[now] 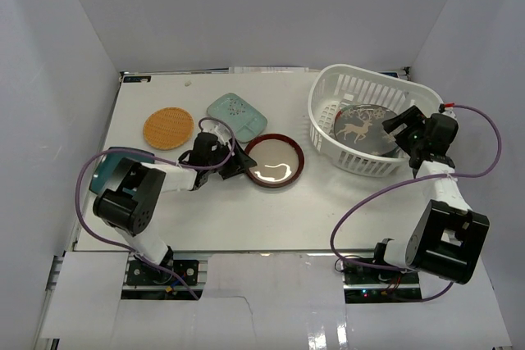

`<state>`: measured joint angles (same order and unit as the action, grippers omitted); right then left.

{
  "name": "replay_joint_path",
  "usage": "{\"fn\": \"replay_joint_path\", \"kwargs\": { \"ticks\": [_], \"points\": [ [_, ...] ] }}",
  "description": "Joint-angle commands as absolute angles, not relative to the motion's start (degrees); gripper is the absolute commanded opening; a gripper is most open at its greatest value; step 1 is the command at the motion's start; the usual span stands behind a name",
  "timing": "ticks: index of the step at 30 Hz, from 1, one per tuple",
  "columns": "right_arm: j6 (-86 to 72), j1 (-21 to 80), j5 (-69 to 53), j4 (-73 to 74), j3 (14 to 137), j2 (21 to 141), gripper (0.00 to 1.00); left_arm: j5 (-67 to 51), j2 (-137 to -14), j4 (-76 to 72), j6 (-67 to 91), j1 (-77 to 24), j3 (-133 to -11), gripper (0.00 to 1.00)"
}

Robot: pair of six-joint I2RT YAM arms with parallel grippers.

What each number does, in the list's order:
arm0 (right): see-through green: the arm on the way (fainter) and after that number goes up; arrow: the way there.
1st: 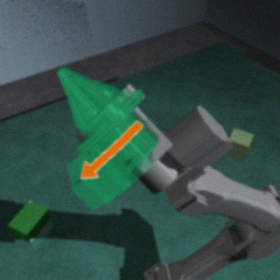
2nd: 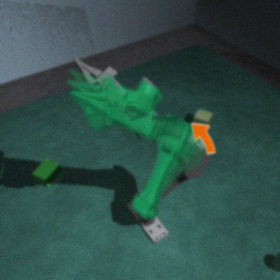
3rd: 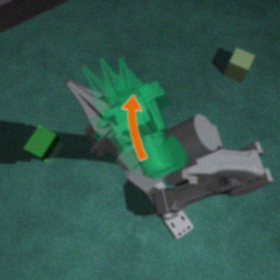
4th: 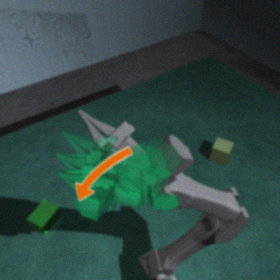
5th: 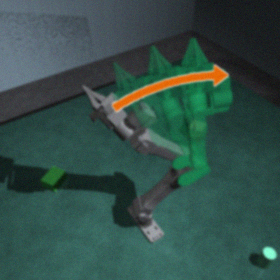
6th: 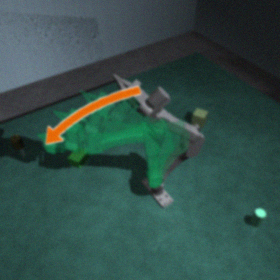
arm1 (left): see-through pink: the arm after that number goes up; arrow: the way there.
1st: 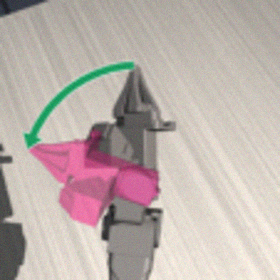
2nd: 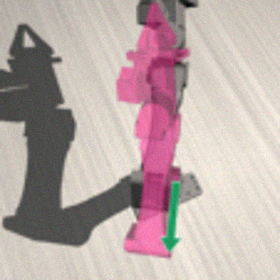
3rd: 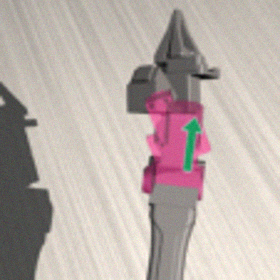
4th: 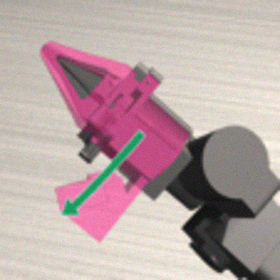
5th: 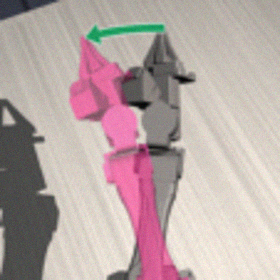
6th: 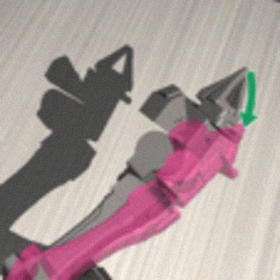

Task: Place the plates into the plastic bin on the countertop

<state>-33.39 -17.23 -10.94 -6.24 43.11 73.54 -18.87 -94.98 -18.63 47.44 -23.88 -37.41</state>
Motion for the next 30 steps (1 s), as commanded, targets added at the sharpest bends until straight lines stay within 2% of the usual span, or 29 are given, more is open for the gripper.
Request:
{"fn": "replay_joint_path", "kwargs": {
  "ticks": [1, 3, 5, 7, 17, 21, 22, 26, 29, 30],
  "points": [
    [-31.56, -17.14, -10.20, -8.88, 42.89, 70.85, 0.90, -12.84, -97.20, -18.72, 45.18, -25.04, -38.84, 0.71],
    [-31.20, -17.14, -9.58, -8.35, 42.54, 69.09, 1.00, -10.91, -98.69, -18.90, 44.74, -25.49, -39.55, 0.69],
    [-30.24, -17.14, -8.09, -7.30, 42.89, 68.03, 0.90, -9.94, -99.75, -18.63, 44.13, -26.28, -40.86, 0.67],
    [-29.27, -17.05, -6.60, -4.93, 44.38, 67.06, 0.90, -8.62, -101.25, -18.11, 43.77, -26.80, -42.09, 0.65],
    [-23.64, -15.65, -4.75, 1.85, 47.29, 71.01, 0.90, -2.99, -103.01, -17.05, 42.63, -27.42, -42.19, 0.39],
    [-22.94, -14.68, -3.60, 2.46, 46.93, 71.11, 0.90, -1.67, -102.13, -16.96, 42.54, -27.51, -40.88, 0.17],
    [-23.20, -14.59, -4.39, 2.29, 46.85, 70.32, 0.90, -1.50, -101.52, -16.96, 42.54, -27.60, -40.43, 0.02],
    [-23.47, -11.00, -10.18, -2.81, 45.35, 61.99, 0.92, -2.28, -96.61, -17.14, 42.19, -27.51, -37.10, 0.00],
    [-21.37, -1.26, -12.30, -1.41, 45.88, 57.07, 0.92, -5.08, -89.76, -17.14, 43.32, -27.51, -33.67, 0.00],
    [-20.75, 5.47, -14.83, -1.49, 45.62, 55.91, 0.93, -6.14, -85.21, -17.14, 43.77, -27.51, -32.71, 0.00]
  ]
}}
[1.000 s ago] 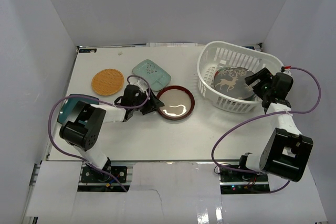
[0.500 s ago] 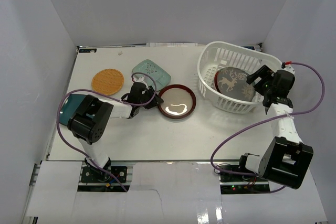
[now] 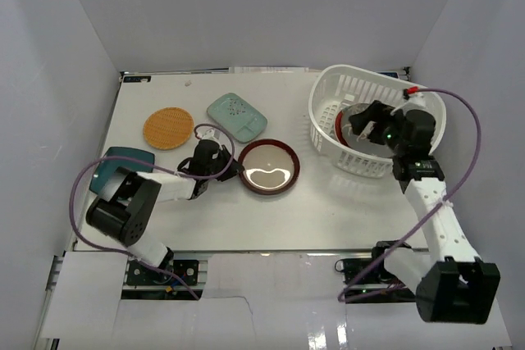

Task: Place the plates into the plastic bin on the countertop

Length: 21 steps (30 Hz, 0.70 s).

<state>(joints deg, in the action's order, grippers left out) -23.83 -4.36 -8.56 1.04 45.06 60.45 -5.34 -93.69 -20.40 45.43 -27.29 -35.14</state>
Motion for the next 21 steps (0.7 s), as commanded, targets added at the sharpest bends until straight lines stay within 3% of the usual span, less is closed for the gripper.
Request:
{"fn": "replay_joint_path", "kwargs": {
  "ticks": [1, 5, 8, 21],
  "points": [
    [-20.13, 8.41, -16.33, -1.41, 45.27, 54.94, 0.93, -7.11, -82.82, -17.05, 44.29, -27.51, -30.69, 0.00],
    [-17.15, 25.87, -18.55, -0.18, 42.63, 51.60, 0.92, -11.59, -71.04, -16.61, 47.45, -27.07, -25.85, 0.00],
    [-16.44, 31.45, -13.10, 3.25, 40.26, 53.42, 0.90, -16.33, -64.18, -16.52, 48.86, -26.63, -23.30, 0.00],
    [-21.70, 32.25, -18.10, -2.02, 35.86, 64.60, 0.93, -25.40, -50.54, -13.89, 50.89, -26.37, -24.69, 0.00]
  ]
}}
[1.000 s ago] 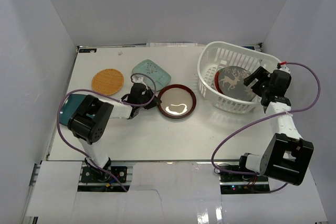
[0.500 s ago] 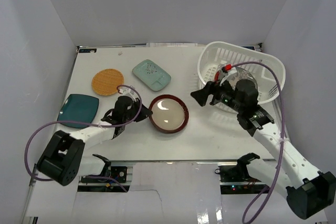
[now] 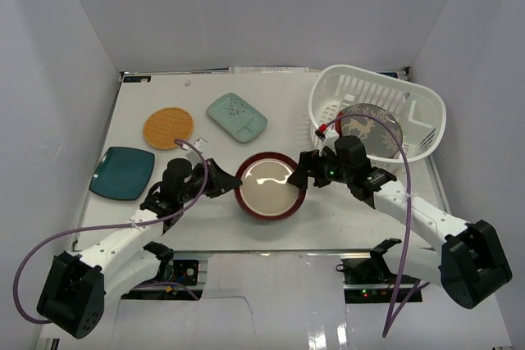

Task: Place the plates into the plastic bin on the countertop

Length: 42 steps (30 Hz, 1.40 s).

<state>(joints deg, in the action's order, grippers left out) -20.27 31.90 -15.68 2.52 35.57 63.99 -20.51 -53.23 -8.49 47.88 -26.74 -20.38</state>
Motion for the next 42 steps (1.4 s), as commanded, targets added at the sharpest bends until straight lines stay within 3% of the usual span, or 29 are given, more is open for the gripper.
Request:
{"fn": "replay_joint_path", "kwargs": {
  "ticks": [1, 2, 5, 6, 8, 10, 14, 18, 22, 25, 30, 39, 40, 42],
  "points": [
    [-22.84, 32.17, -18.71, -2.63, 35.25, 64.77, 0.97, -25.66, -50.45, -13.63, 50.89, -26.37, -25.13, 0.00],
    [-23.46, 32.17, -19.68, -4.72, 34.98, 64.60, 0.99, -25.93, -50.36, -13.54, 50.89, -26.37, -25.48, 0.00],
    [-26.79, 32.17, -24.16, -8.25, 34.54, 63.72, 0.52, -25.58, -50.01, -11.26, 49.67, -26.37, -27.77, 0.00],
    [-27.50, 32.17, -25.13, -8.96, 34.89, 63.63, 0.23, -25.40, -49.49, -10.55, 49.14, -26.37, -29.08, 0.00],
    [-28.91, 32.17, -25.40, -8.88, 36.20, 63.28, 0.08, -24.44, -48.70, -7.57, 47.47, -26.37, -30.75, 0.03],
    [-30.14, 32.08, -25.31, -8.96, 37.17, 62.24, 0.08, -23.73, -47.12, -3.80, 46.15, -26.37, -33.64, 0.09],
    [-32.25, 29.63, -24.79, -9.40, 41.39, 59.33, 0.08, -21.54, -44.83, 5.78, 40.01, -26.37, -40.68, 0.53],
    [-34.53, 18.75, -27.50, -8.79, 48.58, 56.52, 0.08, -18.39, -42.98, 15.80, 31.94, -26.37, -48.85, 0.73],
    [-34.98, -1.34, -26.46, -6.60, 50.80, 55.72, 0.08, -13.56, -39.74, 25.29, 23.48, -26.37, -52.73, 0.78],
    [-33.14, -7.71, -19.18, -3.87, 49.41, 56.25, 0.08, -7.06, -35.34, 27.41, 20.14, -26.37, -50.11, 0.82],
    [-33.31, -13.88, -10.38, -4.22, 48.16, 59.49, 0.08, -4.57, -28.49, 24.27, 20.74, -26.37, -41.42, 0.84],
    [-34.10, -16.26, -11.43, -4.57, 49.84, 71.36, 0.09, -7.47, -29.53, 23.03, 20.22, -26.28, -38.67, 0.85],
    [-34.10, -16.26, -10.73, -4.57, 49.49, 71.63, 0.11, -7.73, -29.88, 23.11, 20.13, -26.28, -38.67, 0.85],
    [-33.05, -16.26, -8.71, -4.22, 48.78, 71.37, 0.34, -8.26, -29.71, 23.03, 20.21, -26.28, -38.59, 0.84]
  ]
}}
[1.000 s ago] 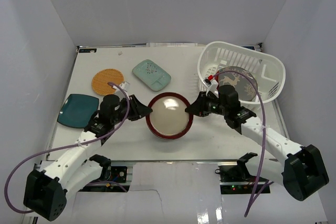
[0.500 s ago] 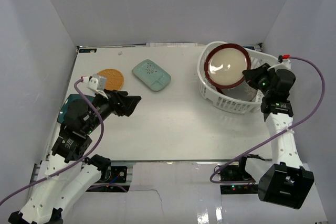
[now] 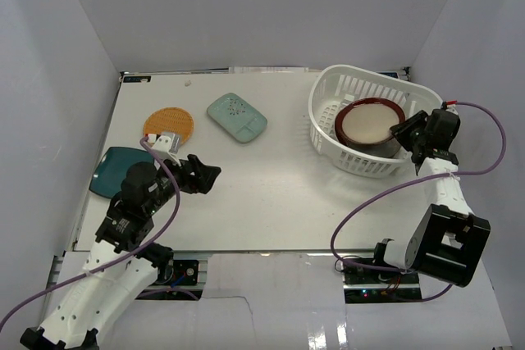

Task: Place the plates into the plastic bin on the countertop

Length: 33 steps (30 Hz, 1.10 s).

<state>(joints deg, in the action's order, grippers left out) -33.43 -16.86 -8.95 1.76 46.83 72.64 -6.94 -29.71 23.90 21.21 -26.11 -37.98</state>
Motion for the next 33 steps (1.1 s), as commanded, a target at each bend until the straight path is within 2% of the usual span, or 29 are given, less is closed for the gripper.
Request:
{"fn": "replay_joint_path", "kwargs": {
  "ticks": [1, 2, 6, 7, 8, 11, 19, 24, 33],
  "points": [
    [-32.52, -16.26, -7.92, -3.78, 48.69, 71.02, 0.44, -8.17, -29.10, 23.03, 20.21, -26.28, -38.58, 0.85],
    [-31.65, -16.26, -6.34, -3.43, 48.60, 70.93, 0.64, -7.91, -28.83, 23.03, 20.13, -26.28, -38.41, 0.85],
    [-28.39, -16.26, -4.66, -0.18, 50.53, 71.89, 0.97, -7.56, -28.21, 23.20, 20.13, -26.28, -38.41, 0.85],
    [-28.39, -16.26, -5.09, -0.18, 50.71, 71.98, 0.98, -7.73, -28.21, 23.20, 20.21, -26.19, -38.41, 0.84],
    [-28.39, -16.26, -5.79, -0.35, 50.80, 72.24, 0.93, -7.82, -28.13, 23.20, 20.13, -26.19, -38.32, 0.85],
    [-28.74, -16.08, -7.47, -0.09, 51.41, 71.81, 0.90, -7.38, -28.65, 23.29, 20.13, -26.19, -38.41, 0.85],
    [-21.98, -6.60, 5.96, 6.24, 56.25, 67.86, 0.90, -5.89, -29.44, 23.20, 20.21, -26.02, -38.67, 0.85],
    [-21.01, -2.55, 5.80, 7.29, 55.02, 66.27, 0.90, -5.01, -29.62, 23.20, 20.13, -25.66, -38.76, 0.85],
    [-19.78, -2.29, 6.50, 7.74, 51.94, 63.63, 0.90, -3.08, -28.74, 23.20, 20.39, -25.75, -38.85, 0.85]
  ]
}}
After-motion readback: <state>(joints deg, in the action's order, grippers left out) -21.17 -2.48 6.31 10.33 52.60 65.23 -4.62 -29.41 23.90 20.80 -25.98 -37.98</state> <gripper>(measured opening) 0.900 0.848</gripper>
